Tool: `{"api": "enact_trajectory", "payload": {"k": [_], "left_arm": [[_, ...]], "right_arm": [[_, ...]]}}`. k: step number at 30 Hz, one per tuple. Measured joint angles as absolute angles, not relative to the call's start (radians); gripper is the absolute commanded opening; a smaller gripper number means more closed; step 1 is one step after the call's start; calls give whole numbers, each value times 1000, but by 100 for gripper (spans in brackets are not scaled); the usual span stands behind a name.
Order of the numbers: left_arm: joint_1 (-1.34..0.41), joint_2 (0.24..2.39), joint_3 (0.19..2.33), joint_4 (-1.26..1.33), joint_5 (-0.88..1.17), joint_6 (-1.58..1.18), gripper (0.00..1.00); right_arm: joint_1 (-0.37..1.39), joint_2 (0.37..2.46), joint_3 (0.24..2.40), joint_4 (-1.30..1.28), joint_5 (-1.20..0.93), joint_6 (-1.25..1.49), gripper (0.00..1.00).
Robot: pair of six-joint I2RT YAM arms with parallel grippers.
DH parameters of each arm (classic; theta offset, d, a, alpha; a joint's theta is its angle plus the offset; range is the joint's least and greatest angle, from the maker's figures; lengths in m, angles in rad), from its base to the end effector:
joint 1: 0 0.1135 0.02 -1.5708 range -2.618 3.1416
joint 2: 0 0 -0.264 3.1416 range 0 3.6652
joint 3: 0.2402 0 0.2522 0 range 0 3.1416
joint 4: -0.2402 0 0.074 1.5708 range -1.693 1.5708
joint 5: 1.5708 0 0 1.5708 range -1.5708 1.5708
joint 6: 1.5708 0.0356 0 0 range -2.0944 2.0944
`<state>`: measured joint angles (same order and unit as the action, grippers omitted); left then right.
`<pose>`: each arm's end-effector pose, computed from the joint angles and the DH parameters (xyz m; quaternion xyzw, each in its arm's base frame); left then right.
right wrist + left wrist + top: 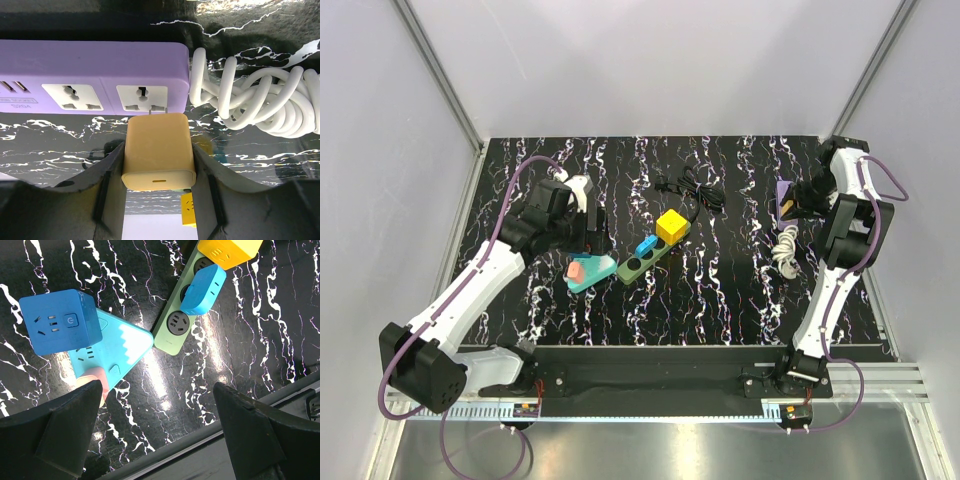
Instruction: Insert the plug
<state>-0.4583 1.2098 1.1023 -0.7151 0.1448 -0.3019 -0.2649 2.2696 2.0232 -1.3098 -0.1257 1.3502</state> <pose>0.2229 -0.1157 0.3138 0.0989 0.9235 -0.1978 0.3135 0.4293 -0.1118 0.2048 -0.7208 -0.6902 -0.0575 0.0262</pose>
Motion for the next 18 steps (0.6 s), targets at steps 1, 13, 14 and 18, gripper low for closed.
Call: {"api": "enact_trajectory", "payload": {"k": [1,13,14,18], "left_arm": [[-458,1210,1102,-715,145,-302,99],[-464,1210,1102,-715,145,-295,99],[-464,1210,1102,-715,145,-295,99],[-464,1210,1102,-715,145,-295,99]], "right_arm": [[-265,2270,2023,-1310,-126,1350,0],[-269,2270,2040,-1320,-116,1349,0],[-269,2271,2043,-1323,-116,1349,0],[-271,2275,2054,-1325,-116,1348,0]]}}
